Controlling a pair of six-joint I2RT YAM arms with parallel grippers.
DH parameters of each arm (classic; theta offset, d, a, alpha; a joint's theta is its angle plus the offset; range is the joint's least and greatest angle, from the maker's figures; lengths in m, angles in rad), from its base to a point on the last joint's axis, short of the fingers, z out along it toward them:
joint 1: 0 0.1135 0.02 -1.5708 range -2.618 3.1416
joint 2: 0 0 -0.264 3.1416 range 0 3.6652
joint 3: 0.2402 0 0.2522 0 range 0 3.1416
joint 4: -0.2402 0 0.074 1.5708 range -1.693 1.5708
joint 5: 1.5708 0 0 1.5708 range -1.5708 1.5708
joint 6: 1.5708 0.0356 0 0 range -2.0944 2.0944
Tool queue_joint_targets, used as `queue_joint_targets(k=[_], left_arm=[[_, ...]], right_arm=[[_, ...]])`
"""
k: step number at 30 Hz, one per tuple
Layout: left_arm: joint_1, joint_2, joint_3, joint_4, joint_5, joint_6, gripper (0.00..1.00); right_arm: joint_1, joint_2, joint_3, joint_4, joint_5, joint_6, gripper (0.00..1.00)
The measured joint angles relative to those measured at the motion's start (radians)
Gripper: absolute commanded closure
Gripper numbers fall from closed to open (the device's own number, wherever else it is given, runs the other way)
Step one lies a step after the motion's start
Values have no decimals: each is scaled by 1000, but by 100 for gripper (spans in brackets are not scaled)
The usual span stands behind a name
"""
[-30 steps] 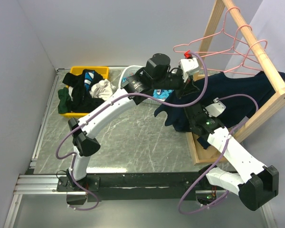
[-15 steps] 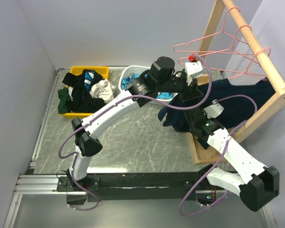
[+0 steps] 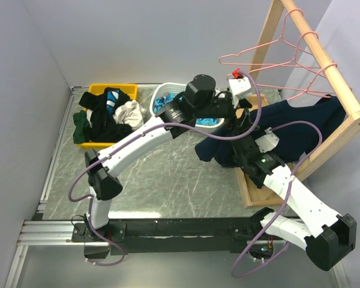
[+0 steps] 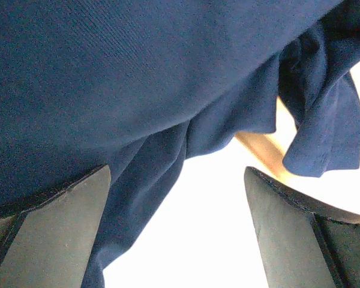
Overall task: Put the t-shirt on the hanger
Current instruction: Place the hanger at the clothesline, then reset both arms
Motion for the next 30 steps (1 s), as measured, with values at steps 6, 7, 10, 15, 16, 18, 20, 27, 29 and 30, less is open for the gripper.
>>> queue_joint_targets(k=[6,7,10,15,16,18,20,27,29,30], left_arm=[[35,-126,-145,92,4,-69,4],[46,-148,-165,113,6,-87,4],[74,-213,-213,165,9,-126,4],[93,-289,-243,209,5,-191,4],[95,-302,-252,216,0,-206,4],[101,-337,-290,221,-20,-243,4],[110,-378,-348,224,-52,-282,4],[159,-613,-733,175,-285,-451,4],[169,-696,-855,138,-365,-494,4],[172,-745,-925,118,-416,-518,4]], right_arm=[[2,-9,-5,-17,-72,-8,0],[7,-16,-13,-17,-85,-11,0],[32,-43,-48,-21,-112,-19,0],[121,-83,-108,-21,-150,-45,0],[142,-83,-111,-21,-152,-43,0],[218,-74,-116,-23,-142,-29,0],[304,-63,-124,-16,-127,0,0],[634,-17,-203,123,-55,59,0],[724,26,-206,205,-24,35,0],[763,56,-206,253,-6,21,0]])
